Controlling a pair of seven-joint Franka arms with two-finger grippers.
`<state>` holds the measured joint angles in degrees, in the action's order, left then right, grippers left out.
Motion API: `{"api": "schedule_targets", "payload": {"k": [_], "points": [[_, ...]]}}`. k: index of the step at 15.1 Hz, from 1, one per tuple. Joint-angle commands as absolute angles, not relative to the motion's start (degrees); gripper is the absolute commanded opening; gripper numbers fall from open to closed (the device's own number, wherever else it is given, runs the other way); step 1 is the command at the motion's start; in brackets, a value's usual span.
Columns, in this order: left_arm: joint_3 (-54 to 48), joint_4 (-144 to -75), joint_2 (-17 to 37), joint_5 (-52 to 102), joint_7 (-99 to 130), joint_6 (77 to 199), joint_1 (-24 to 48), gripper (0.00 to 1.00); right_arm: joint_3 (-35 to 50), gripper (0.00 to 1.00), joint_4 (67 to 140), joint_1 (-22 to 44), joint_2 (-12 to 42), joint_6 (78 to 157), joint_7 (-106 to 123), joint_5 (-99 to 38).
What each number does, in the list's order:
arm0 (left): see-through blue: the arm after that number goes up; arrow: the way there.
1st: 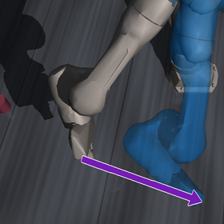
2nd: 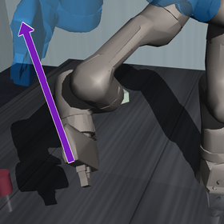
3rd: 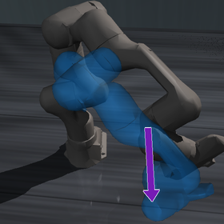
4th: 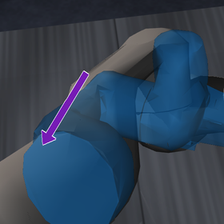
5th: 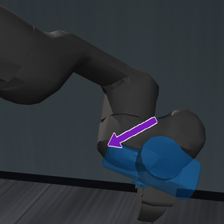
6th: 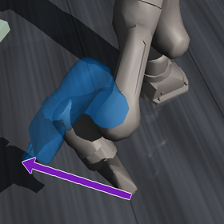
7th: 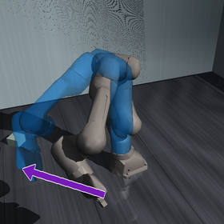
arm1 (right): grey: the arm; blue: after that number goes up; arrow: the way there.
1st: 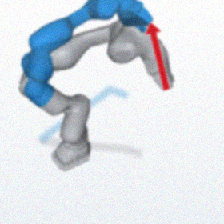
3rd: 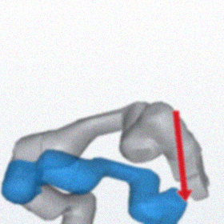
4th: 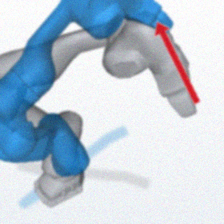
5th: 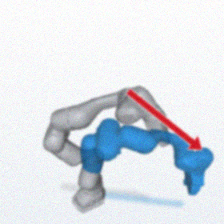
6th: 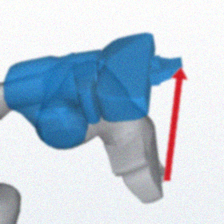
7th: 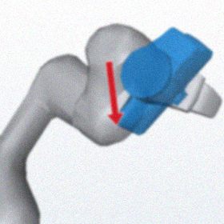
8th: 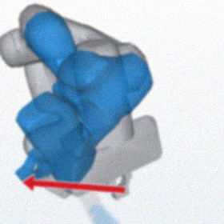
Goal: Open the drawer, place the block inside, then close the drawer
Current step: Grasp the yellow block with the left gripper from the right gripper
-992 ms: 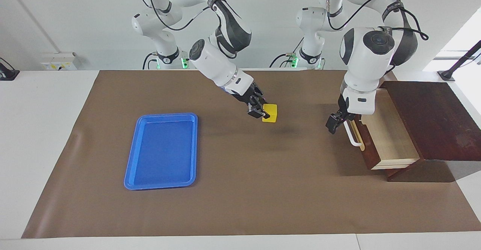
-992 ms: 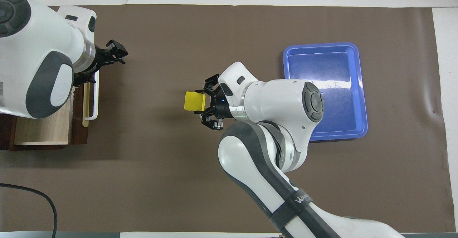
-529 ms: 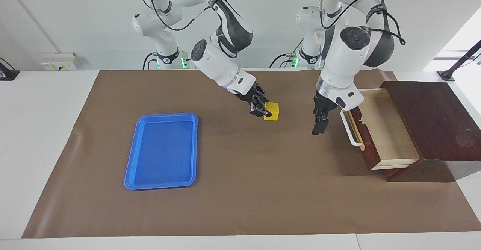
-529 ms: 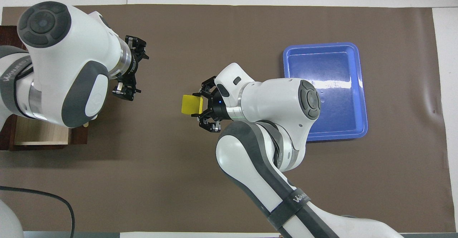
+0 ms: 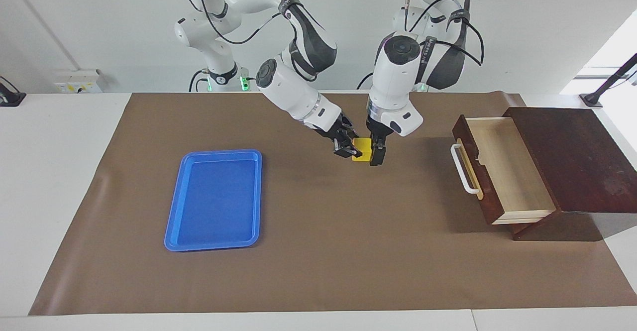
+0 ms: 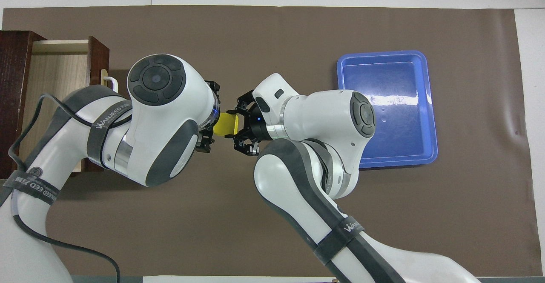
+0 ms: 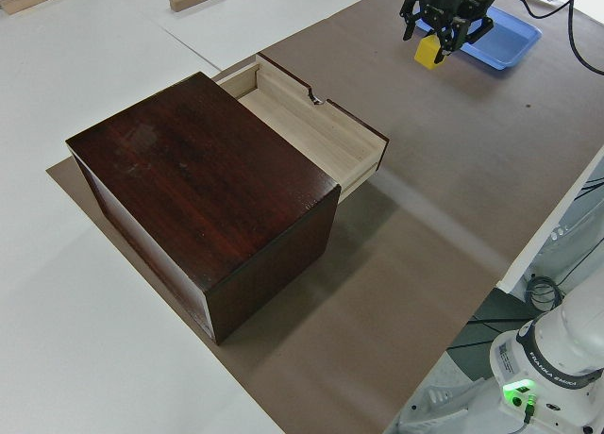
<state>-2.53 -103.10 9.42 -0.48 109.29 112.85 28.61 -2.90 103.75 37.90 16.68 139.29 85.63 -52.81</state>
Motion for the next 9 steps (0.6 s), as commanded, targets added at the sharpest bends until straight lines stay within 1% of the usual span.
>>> {"api": "schedule_targets", "payload": {"k": [1, 6, 8, 9], "points": [[-1.76, -106.61, 6.33, 0.35, 109.60, 114.17, 29.09, 1.00, -2.90, 0.00, 102.22, 37.62, 17.23, 137.99, 84.29, -53.61], [-1.76, -106.61, 6.76, 0.35, 113.11, 116.80, 29.88, 1.00, -2.90, 0.00, 102.13, 37.53, 17.31, 137.99, 84.29, -53.61], [-1.76, -106.79, 6.86, 0.35, 113.73, 117.25, 30.85, 0.94, -2.90, 0.00, 102.04, 37.53, 17.31, 137.99, 84.29, -53.70], [-1.76, -106.70, 6.86, 0.35, 113.82, 117.25, 30.85, 0.89, -2.90, 0.00, 102.04, 37.53, 17.31, 137.99, 84.29, -53.70]]}}
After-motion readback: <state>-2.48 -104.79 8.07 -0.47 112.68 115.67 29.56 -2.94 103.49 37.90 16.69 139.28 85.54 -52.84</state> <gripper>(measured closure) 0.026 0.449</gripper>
